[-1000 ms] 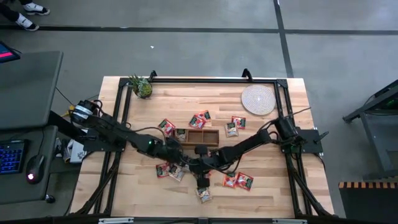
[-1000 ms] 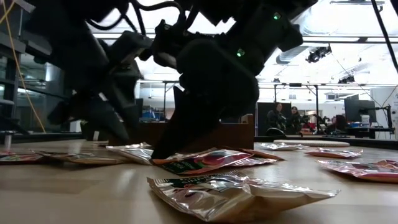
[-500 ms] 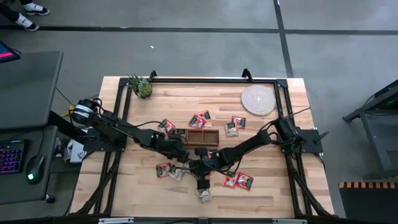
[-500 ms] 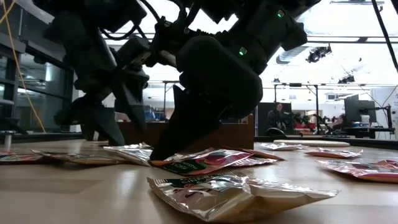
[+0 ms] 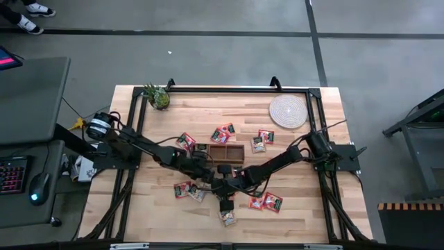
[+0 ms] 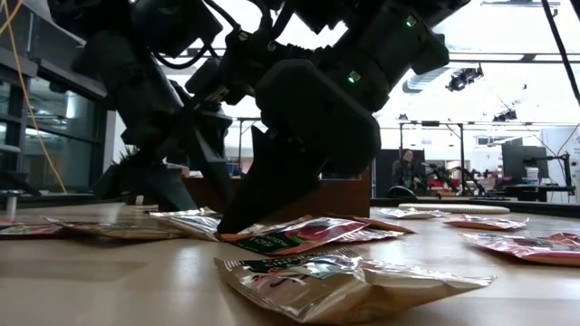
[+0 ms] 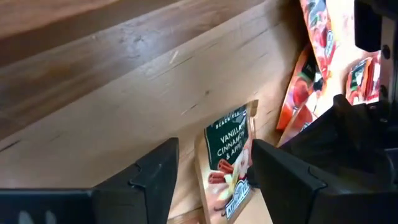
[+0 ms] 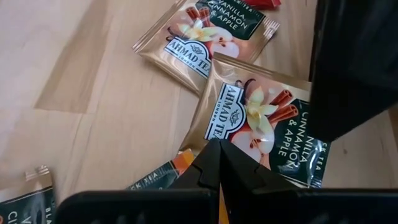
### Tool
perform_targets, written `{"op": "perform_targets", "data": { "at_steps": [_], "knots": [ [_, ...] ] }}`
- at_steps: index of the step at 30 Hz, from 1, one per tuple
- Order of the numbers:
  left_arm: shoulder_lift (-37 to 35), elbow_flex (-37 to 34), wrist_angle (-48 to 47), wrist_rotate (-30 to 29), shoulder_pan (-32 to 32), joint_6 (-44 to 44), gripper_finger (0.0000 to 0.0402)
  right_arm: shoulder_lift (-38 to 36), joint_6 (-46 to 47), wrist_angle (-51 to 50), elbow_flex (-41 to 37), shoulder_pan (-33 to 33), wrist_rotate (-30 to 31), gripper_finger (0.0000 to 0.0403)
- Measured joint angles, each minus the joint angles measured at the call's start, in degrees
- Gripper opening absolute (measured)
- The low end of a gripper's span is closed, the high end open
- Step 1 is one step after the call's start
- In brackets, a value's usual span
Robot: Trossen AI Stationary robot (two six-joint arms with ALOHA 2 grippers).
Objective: Pick & Place Tea
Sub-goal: Put the brown tea bag into the left section of the brown wooden organizer
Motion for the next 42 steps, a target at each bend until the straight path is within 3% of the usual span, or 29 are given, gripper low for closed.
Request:
{"op": "perform_targets", "data": {
  "at_steps": [12, 16, 21, 23, 42],
  "knots": [
    [0.2, -0.1, 2.1, 0.7, 0.1, 0.4, 0.0188, 0.0, 0.2, 0.2, 0.0, 0.0, 0.5, 0.0],
    [0.2, -0.1, 1.4, 1.6, 0.4, 0.5, 0.0132, 0.0, 0.4, 0.4, 0.0, 0.0, 0.5, 0.0],
    [0.2, -0.1, -0.7, 1.3, 0.4, 0.7, 0.0028, 0.0, 1.2, 0.5, 0.0, -0.1, 0.3, 0.0],
    [0.2, -0.1, -0.9, 1.0, 0.4, 1.6, 0.0009, 0.0, 1.2, 0.5, 0.0, -0.1, 0.3, 0.0],
    [0.2, 0.0, 0.1, -0.6, 0.4, 4.0, 0.0, -5.3, 3.4, -0.5, 0.1, -0.2, -2.0, 0.0001]
  ]
}}
